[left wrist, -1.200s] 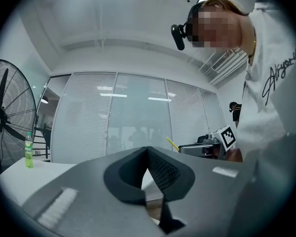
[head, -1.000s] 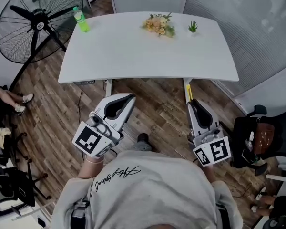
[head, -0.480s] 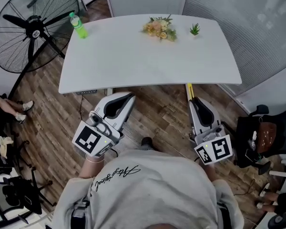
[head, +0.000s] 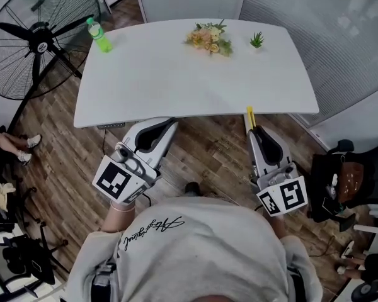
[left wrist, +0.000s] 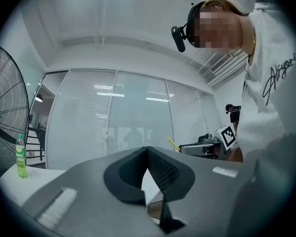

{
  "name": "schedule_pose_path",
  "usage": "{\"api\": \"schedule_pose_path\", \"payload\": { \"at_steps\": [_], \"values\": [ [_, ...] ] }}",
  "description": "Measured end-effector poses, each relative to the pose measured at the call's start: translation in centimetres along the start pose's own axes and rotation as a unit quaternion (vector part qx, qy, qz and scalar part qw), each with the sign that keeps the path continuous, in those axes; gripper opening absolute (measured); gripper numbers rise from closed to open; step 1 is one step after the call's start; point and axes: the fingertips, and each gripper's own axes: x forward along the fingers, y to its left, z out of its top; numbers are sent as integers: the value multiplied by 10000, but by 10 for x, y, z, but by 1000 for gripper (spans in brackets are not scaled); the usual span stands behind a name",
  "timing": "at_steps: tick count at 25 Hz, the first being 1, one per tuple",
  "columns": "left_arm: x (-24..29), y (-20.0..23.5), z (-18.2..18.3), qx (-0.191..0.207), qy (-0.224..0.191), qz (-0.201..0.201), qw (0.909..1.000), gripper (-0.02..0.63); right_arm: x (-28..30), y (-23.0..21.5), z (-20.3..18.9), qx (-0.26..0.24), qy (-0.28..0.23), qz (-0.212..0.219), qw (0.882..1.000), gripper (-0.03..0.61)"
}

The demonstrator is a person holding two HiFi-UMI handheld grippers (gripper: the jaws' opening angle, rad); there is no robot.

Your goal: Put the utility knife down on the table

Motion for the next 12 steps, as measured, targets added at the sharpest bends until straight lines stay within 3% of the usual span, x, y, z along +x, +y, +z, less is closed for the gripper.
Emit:
{"api": "schedule_pose_path", "payload": {
  "at_steps": [12],
  "values": [
    [2,1,-1,-77,0,121,9999,0,1,-10,4,-49,6,22,10000,66]
  ]
}}
